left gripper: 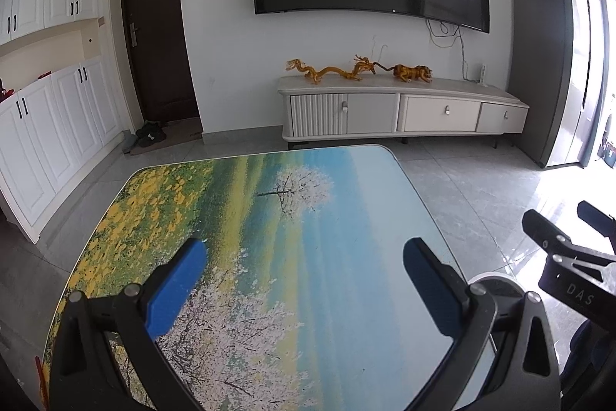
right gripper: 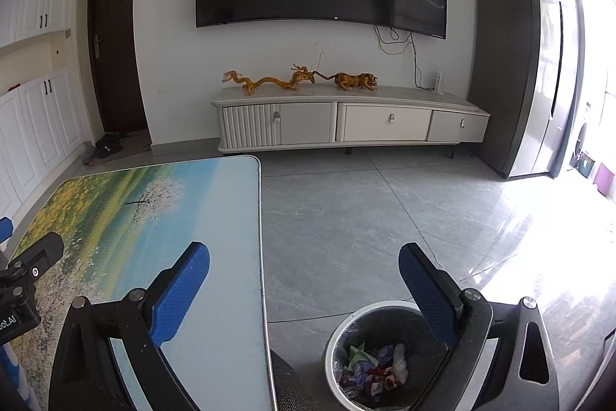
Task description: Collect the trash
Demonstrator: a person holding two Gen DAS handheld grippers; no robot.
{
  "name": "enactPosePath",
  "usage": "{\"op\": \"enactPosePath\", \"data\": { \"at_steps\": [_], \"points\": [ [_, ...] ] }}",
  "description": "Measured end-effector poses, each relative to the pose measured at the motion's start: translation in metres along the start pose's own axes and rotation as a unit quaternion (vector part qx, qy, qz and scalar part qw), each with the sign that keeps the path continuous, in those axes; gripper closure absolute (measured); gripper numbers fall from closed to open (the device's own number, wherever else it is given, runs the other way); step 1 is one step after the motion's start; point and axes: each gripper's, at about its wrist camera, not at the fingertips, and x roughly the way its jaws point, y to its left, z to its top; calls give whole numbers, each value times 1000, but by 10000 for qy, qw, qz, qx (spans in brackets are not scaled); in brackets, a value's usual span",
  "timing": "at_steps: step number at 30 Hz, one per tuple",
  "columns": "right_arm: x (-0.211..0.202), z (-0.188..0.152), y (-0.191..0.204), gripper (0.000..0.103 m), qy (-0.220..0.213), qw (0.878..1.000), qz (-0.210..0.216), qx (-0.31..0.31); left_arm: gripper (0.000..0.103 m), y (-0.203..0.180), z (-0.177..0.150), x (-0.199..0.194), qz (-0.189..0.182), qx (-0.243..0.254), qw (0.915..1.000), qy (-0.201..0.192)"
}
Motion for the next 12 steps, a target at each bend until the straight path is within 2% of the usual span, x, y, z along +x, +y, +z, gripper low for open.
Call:
{"op": "enactPosePath", "data": {
  "at_steps": [12],
  "points": [
    [1,0,-4,4,-37,10000,-68,25,0,6,-2,1,-22,-94,9999,50]
  ]
}}
